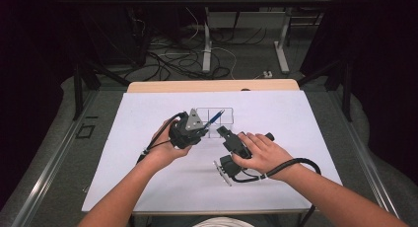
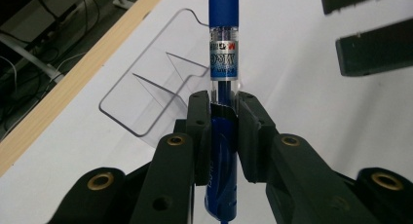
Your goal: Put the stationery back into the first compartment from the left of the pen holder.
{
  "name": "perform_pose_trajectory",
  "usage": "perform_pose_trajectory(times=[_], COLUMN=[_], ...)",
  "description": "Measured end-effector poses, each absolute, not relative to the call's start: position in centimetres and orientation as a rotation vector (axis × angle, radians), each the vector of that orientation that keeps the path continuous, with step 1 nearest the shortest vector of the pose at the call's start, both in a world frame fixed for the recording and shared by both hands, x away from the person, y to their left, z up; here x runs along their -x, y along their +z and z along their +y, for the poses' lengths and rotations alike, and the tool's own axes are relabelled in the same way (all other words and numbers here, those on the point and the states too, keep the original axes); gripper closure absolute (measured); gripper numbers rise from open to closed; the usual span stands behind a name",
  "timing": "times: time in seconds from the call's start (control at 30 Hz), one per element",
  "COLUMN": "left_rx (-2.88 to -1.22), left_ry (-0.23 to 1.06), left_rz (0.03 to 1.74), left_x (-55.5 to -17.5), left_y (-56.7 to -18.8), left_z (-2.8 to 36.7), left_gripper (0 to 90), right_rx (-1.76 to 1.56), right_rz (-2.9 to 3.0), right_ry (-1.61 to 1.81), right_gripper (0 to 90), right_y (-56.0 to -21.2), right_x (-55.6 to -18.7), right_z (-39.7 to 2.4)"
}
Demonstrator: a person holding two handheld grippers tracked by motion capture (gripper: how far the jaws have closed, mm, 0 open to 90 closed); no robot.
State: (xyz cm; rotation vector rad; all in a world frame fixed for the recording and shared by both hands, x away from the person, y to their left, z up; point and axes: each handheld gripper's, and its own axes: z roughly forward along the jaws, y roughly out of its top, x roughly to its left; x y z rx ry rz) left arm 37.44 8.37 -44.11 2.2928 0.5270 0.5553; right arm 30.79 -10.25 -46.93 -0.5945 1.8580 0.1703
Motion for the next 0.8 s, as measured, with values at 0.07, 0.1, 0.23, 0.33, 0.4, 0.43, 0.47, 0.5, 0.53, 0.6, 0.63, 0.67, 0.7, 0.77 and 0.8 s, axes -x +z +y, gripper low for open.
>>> perform_pose_trajectory(times=[0.07, 0.1, 0.23, 0.33, 0.4, 0.43, 0.47, 0.5, 0.53, 0.6, 0.63, 0.67, 0.7, 0.77, 0.8], left_rx=[-2.256, -2.235, -2.192, -2.151, -2.134, -2.125, -2.122, -2.104, -2.100, -2.078, -2.074, -2.056, -2.041, -2.020, -2.006], left_ry=[0.551, 0.552, 0.522, 0.523, 0.515, 0.510, 0.507, 0.516, 0.512, 0.512, 0.509, 0.514, 0.512, 0.514, 0.519], left_rz=[0.555, 0.565, 0.610, 0.628, 0.645, 0.649, 0.654, 0.661, 0.666, 0.682, 0.689, 0.699, 0.707, 0.721, 0.724], left_x=[-37.7, -37.8, -38.4, -38.9, -39.1, -39.2, -39.4, -39.5, -39.6, -39.9, -40.0, -40.2, -40.4, -40.7, -40.9], left_y=[-44.0, -44.0, -43.7, -43.6, -43.5, -43.5, -43.4, -43.5, -43.5, -43.5, -43.4, -43.4, -43.4, -43.3, -43.3], left_z=[8.6, 8.7, 9.1, 9.4, 9.6, 9.7, 9.8, 9.8, 9.9, 10.0, 10.2, 10.2, 10.3, 10.4, 10.5], left_gripper=[77.7, 77.7, 77.7, 77.7, 77.7, 77.7, 77.8, 77.8, 77.7, 77.7, 77.7, 77.7, 77.7, 77.7, 77.7], right_rx=[0.563, 0.538, 0.435, 0.367, 0.287, 0.247, 0.205, 0.162, 0.119, 0.070, 0.046, 0.013, -0.025, -0.065, -0.095], right_rz=[1.882, 1.903, 1.950, 1.978, 2.005, 2.024, 2.042, 2.064, 2.108, 2.113, 2.122, 2.139, 2.141, 2.162, 2.163], right_ry=[0.186, 0.191, 0.240, 0.302, 0.359, 0.383, 0.410, 0.423, 0.416, 0.483, 0.492, 0.529, 0.569, 0.576, 0.602], right_gripper=[38.3, 37.6, 33.8, 28.9, 23.0, 21.3, 20.5, 19.5, 17.8, 15.3, 15.2, 14.7, 14.0, 10.9, 8.7], right_y=[-47.1, -47.2, -47.4, -47.3, -47.3, -47.3, -47.2, -47.1, -46.9, -47.0, -46.9, -46.9, -47.0, -46.8, -46.8], right_x=[-30.9, -30.9, -30.9, -31.0, -31.2, -31.2, -31.3, -31.3, -31.3, -31.6, -31.6, -31.7, -31.8, -31.8, -31.8], right_z=[-10.5, -10.6, -10.9, -11.0, -11.0, -11.0, -11.1, -11.1, -11.2, -11.3, -11.3, -11.4, -11.4, -11.6, -11.6])
